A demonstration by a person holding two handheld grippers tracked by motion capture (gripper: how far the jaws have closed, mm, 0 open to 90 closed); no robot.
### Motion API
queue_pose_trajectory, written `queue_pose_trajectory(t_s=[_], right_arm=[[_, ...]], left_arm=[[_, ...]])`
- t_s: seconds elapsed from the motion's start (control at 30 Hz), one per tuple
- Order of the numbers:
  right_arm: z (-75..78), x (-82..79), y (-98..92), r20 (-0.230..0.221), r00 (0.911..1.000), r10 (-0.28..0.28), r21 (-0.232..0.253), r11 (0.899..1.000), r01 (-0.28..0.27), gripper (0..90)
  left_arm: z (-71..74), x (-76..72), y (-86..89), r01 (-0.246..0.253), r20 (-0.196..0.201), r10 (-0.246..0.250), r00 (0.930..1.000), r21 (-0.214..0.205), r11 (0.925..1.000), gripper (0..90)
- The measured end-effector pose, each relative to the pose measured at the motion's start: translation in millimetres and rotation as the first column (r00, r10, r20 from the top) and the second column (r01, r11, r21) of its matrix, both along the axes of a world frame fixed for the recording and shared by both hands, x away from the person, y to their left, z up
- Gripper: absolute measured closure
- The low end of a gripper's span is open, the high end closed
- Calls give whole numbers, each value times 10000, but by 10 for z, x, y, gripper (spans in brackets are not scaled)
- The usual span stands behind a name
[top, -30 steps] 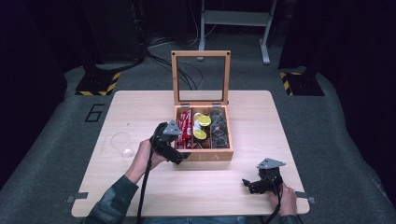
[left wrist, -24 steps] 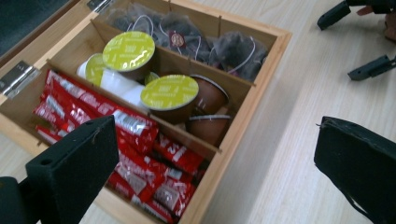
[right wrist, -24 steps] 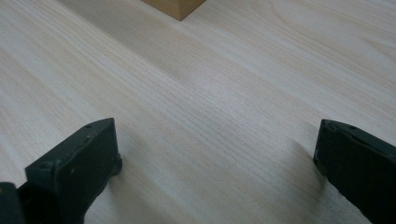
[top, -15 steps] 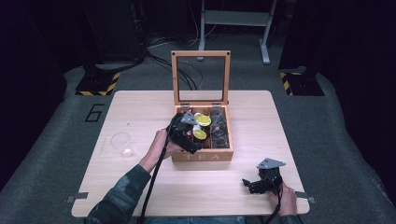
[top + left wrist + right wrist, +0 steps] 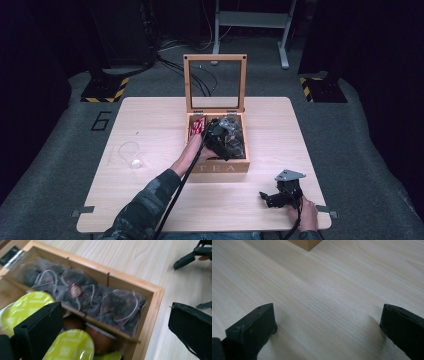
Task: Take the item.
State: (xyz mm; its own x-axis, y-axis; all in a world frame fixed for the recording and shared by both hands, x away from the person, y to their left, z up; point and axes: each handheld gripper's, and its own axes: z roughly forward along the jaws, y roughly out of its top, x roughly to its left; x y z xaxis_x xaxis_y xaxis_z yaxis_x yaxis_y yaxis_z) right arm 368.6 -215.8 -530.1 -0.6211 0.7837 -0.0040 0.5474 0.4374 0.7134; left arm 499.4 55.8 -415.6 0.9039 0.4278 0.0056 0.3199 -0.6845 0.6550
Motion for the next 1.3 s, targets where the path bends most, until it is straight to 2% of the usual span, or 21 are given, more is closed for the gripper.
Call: queue_pose_trajectory(t_s=[0.1, 0.2, 0.23, 0.3, 0.37, 0.43, 0.6, 0.8, 0.97, 1.17, 1.23, 1.27, 1.3], right_arm=[[0, 0, 0, -10, 10000, 4, -5, 10000, -4, 0], [0, 0, 0, -8, 10000, -5, 6, 10000, 5, 0], [0, 0, 0, -8, 10000, -5, 6, 10000, 5, 0], [0, 0, 0, -5, 10000, 0, 4, 10000, 1, 0], [0, 0, 0, -3, 10000, 0, 2, 10000, 0, 0], [0, 2, -2, 16, 10000, 11, -6, 10000, -11, 0], [1, 1, 3, -5, 10000, -70, 16, 10000, 70, 0], [-2, 0, 5, 31, 10000, -95, 48, 9999, 95, 0], [-2, 1, 5, 27, 10000, -92, 43, 9999, 92, 0], [-2, 1, 5, 31, 10000, -92, 42, 9999, 92, 0], [-2, 0, 5, 29, 10000, -91, 48, 9999, 91, 0], [-1, -1, 6, 1, 10000, -100, 51, 9999, 100, 0], [-1, -1, 5, 8, 10000, -94, 48, 9999, 94, 0]], left_arm=[[-34, 21, -81, 90, -48, -89, 9999, 101, 9999, 23], [-75, 33, -140, 238, -194, -234, 9995, 182, 9996, 159], [-75, 33, -140, 238, -194, -234, 9995, 182, 9996, 162], [-101, 40, -185, 372, -373, -366, 9986, 160, 9992, 250], [-126, 46, -215, 397, -415, -387, 9984, 220, 9990, 282], [-162, 55, -244, 282, -486, -263, 9985, 390, 9988, 356], [-243, 86, -280, 255, -976, -206, 9950, 491, 9985, 481], [-278, 71, -316, 289, -1049, -211, 9943, 731, 9969, 689], [-287, 59, -323, 222, -1054, -148, 9943, 694, 9973, 758], [-275, 49, -290, 194, -886, -145, 9960, 557, 9983, 775], [-249, 35, -259, 151, -870, -118, 9961, 383, 9992, 776], [-213, 33, -229, 158, -834, -147, 9964, 125, 9998, 777], [-187, 33, -211, 172, -732, -164, 9972, 104, 9998, 777]])
